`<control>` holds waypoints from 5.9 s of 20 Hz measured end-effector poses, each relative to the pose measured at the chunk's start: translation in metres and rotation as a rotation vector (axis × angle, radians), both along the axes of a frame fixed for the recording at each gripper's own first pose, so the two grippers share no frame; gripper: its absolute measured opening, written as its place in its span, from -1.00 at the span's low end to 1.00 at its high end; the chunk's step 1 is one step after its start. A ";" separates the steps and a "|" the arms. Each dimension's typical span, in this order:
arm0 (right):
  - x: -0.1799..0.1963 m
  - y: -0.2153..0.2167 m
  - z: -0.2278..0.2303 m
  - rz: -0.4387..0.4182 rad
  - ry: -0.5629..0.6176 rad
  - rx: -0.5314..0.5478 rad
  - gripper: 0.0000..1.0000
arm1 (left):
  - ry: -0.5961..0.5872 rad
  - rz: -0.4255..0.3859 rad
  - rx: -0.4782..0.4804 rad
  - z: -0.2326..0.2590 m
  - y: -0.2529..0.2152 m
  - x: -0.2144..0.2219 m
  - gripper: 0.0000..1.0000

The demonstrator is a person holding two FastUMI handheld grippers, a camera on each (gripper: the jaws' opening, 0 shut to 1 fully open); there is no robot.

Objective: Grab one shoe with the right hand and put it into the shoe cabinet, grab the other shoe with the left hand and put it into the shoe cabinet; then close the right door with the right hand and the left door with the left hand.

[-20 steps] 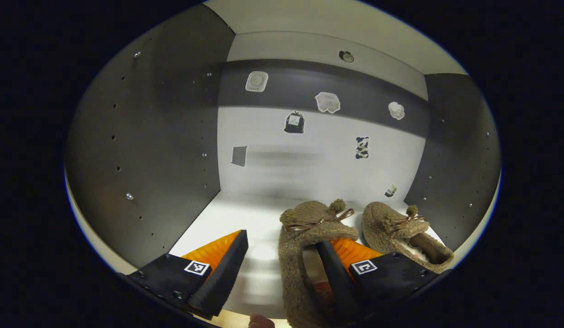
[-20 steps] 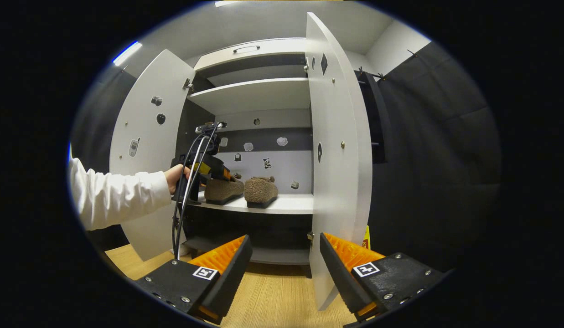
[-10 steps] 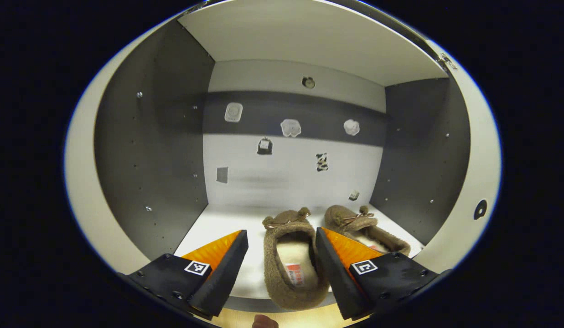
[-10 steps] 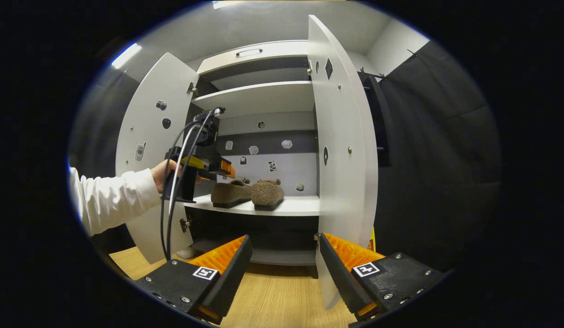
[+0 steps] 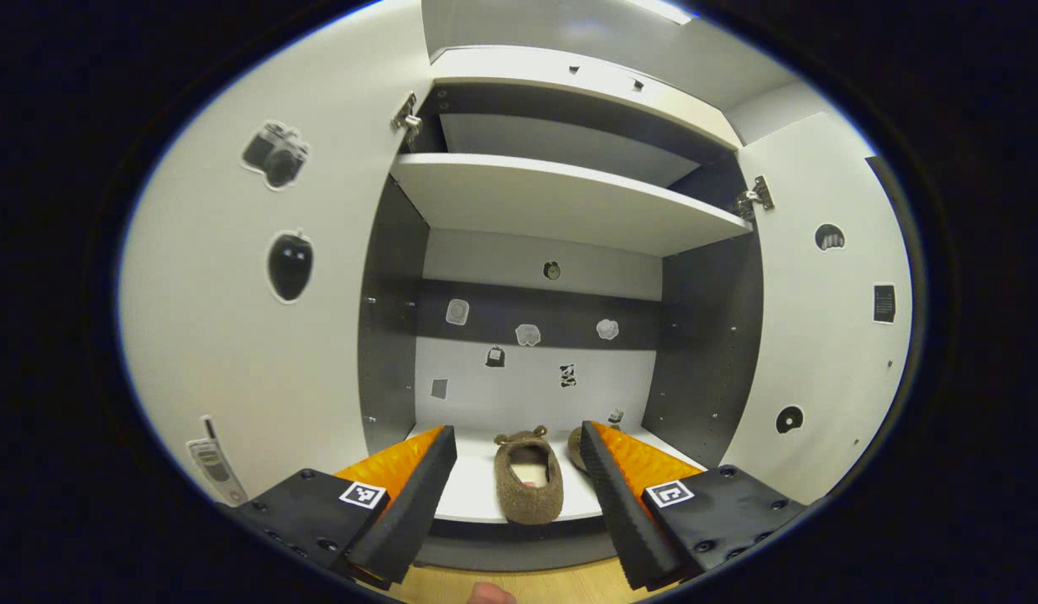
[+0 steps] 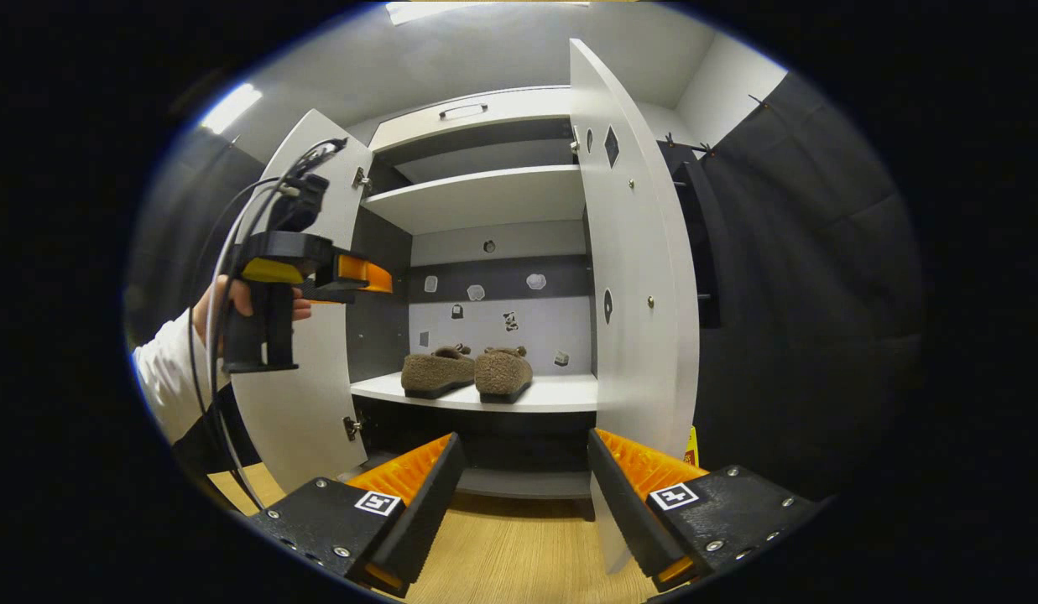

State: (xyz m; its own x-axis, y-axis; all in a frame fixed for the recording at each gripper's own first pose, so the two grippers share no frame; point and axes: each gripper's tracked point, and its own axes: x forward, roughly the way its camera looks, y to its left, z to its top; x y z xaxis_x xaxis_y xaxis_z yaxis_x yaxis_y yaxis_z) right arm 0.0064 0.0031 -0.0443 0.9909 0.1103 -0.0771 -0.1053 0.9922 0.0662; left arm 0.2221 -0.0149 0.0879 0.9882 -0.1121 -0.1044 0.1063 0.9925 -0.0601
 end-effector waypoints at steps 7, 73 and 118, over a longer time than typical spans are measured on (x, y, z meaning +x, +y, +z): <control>-0.005 -0.004 0.003 -0.004 -0.010 0.040 0.85 | -0.017 0.094 -0.001 -0.054 0.023 -0.119 0.93; 0.118 0.010 0.116 0.108 -0.082 -0.036 0.85 | -0.041 0.144 0.075 -0.113 0.036 -0.208 0.93; 0.137 0.018 0.109 -0.036 -0.072 -0.071 0.85 | -0.040 0.376 0.037 -0.079 0.149 -0.222 0.94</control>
State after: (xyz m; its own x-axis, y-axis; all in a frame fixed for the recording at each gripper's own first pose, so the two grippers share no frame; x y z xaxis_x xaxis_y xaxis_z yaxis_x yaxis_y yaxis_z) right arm 0.1433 0.0214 0.0645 0.9974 0.0716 -0.0121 -0.0718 0.9974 -0.0111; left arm 0.0003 0.1342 0.0090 0.9630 0.2625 -0.0616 -0.2645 0.9640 -0.0265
